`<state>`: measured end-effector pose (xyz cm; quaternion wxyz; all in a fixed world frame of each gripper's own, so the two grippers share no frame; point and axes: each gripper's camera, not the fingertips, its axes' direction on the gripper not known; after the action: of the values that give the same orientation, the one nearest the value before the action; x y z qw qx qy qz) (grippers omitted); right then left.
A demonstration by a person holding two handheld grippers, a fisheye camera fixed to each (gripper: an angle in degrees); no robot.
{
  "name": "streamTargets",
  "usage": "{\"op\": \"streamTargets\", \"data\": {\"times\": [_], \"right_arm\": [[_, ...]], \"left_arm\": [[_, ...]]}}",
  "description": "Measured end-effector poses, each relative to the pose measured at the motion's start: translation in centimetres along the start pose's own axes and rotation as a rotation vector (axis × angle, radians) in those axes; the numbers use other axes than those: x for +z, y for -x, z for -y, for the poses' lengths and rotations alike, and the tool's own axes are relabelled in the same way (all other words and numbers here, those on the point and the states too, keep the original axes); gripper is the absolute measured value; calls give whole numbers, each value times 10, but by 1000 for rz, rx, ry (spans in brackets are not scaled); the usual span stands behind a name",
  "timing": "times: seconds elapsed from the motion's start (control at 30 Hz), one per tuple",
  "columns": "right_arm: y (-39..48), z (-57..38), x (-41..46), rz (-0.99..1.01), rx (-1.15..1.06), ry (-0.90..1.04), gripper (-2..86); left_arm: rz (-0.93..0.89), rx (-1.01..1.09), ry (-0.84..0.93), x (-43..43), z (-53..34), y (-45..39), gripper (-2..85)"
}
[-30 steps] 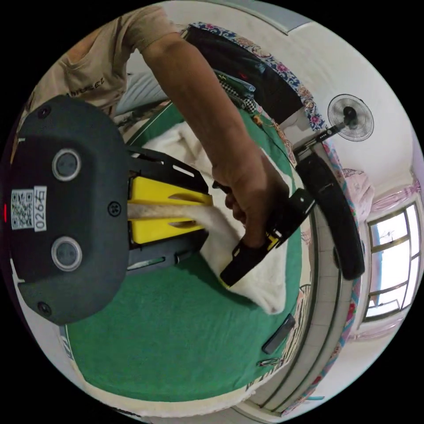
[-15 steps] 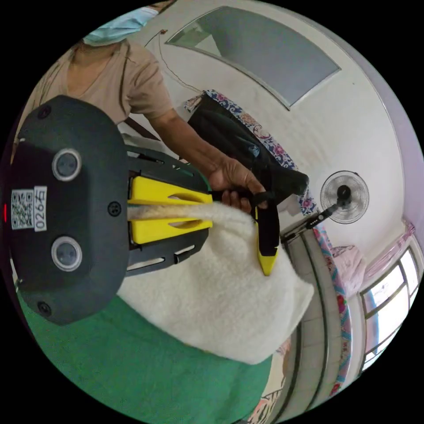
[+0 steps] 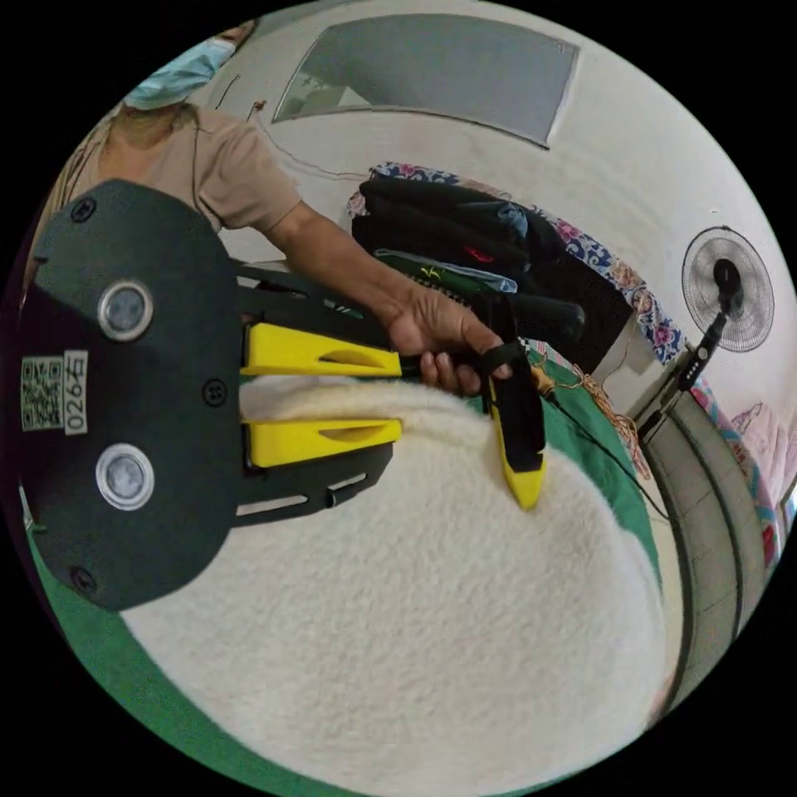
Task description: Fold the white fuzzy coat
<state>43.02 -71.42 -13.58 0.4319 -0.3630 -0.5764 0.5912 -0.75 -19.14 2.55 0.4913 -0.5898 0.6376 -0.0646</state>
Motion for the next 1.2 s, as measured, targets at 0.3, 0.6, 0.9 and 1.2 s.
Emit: {"op": "streamTargets", "data": {"times": [0.3,0.6,0.9,1.2], "right_arm": [[89,-17,-52,0,-396,-144,0],[10,-15,19,-192,-247,201,-9],[9,-47,2,-241,-276,-15,-10],[-34,-73,-23,-169,-370,133,-9]], "left_arm": [[39,-82,52,-7,1,36,27],[-88,75,-273,-76,-25,-17,-10],[-129,108,46,27,-12,-52,-10],[299,184,323,79,6,-93,-9]]}}
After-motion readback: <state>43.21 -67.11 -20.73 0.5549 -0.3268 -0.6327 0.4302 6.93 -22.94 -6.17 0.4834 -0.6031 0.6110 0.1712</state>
